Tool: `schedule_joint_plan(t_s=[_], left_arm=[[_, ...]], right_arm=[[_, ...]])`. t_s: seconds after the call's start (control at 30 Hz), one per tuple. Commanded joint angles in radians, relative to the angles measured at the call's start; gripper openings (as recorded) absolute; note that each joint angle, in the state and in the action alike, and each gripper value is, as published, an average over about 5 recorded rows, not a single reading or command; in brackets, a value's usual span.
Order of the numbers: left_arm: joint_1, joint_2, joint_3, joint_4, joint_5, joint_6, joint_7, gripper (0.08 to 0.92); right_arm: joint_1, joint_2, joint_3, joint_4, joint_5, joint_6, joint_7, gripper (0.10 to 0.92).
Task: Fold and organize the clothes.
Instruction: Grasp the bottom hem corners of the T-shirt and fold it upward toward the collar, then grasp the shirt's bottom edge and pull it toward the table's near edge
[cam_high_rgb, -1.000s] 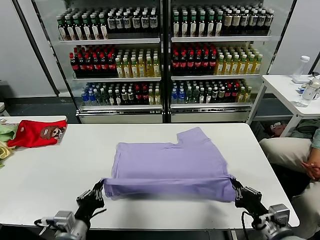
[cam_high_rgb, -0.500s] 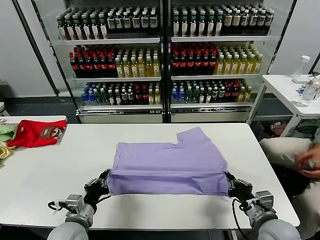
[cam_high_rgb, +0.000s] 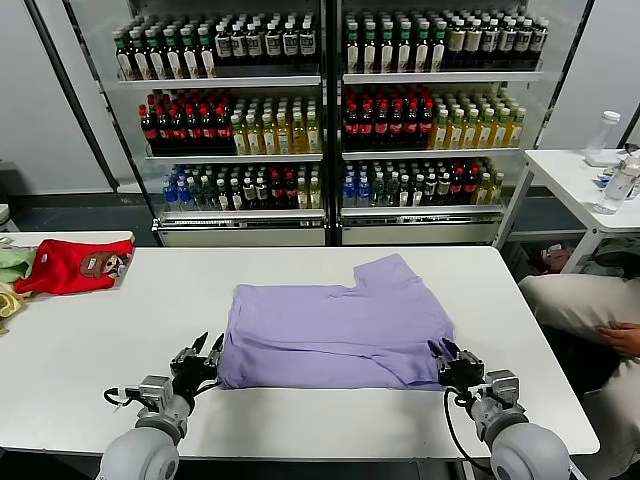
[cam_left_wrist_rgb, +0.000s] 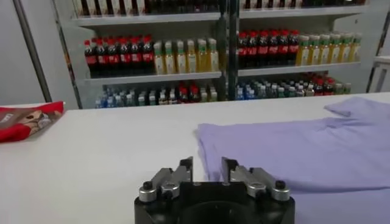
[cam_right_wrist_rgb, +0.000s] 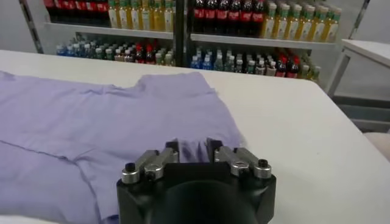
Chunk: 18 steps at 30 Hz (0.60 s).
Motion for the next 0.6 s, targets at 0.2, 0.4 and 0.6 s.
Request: schedule_joint_plan(t_s=[0.2,0.4,0.6], left_arm=[[0.220,-0.012,0.022,-0.173,-0.063,0.055,-0.059,0.699],[0.196,-0.009,0.017,-0.140,-0.086,0.076,-0.095,0.815],[0.179,0.009,0.028,-0.125,-0.098,0.084,-0.128,0.811]], right_arm=[[-0.186,0.011,0.112,0.068,-0.019,-0.018,0.013,0.791],[-0.189,0.038,0.114,0.046,-0.010,-0.034,0.012,0.822],[-0.157,0.057,0.099,0.018,0.015,-0.023,-0.011,0.742]])
